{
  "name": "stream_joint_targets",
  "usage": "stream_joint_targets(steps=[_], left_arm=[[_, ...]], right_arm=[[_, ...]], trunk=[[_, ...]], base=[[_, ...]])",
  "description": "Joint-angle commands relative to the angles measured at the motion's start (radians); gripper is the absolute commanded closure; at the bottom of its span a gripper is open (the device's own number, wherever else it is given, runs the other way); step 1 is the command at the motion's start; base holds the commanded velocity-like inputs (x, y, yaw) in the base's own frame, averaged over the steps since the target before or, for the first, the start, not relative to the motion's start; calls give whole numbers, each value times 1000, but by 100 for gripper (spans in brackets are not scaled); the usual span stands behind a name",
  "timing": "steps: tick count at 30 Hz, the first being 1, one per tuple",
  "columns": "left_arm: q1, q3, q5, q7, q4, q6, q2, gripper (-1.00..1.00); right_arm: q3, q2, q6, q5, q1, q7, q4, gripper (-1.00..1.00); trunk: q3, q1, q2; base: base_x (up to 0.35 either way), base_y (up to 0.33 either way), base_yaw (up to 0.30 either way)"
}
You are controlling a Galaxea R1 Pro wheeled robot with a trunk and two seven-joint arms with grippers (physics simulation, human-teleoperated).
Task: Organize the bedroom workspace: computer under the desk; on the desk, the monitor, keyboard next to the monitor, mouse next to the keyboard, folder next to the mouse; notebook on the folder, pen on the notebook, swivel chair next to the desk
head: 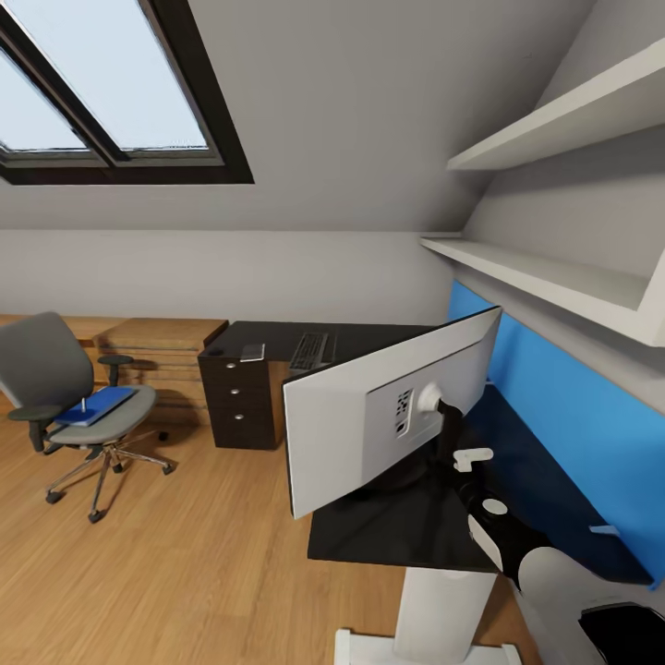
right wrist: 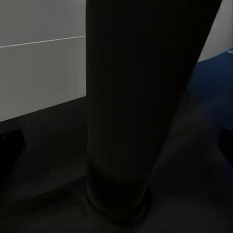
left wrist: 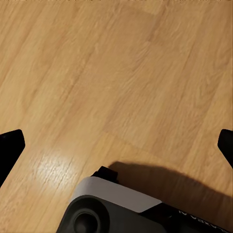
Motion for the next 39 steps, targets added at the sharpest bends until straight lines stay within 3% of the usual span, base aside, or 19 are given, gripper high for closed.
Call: stream_joint_targets(steps=[1, 39], left_arm=[[0, -6, 10, 5, -1, -6, 1, -100], [0, -6, 12, 5, 0, -6, 2, -100]], right_arm=[[6, -1, -4, -10, -1, 2, 1, -100], [6, 0, -4, -12, -1, 2, 1, -100]], trunk=[[-1, 0, -1], [-1, 0, -1]], base=[[54, -64, 0], [26, -4, 0]])
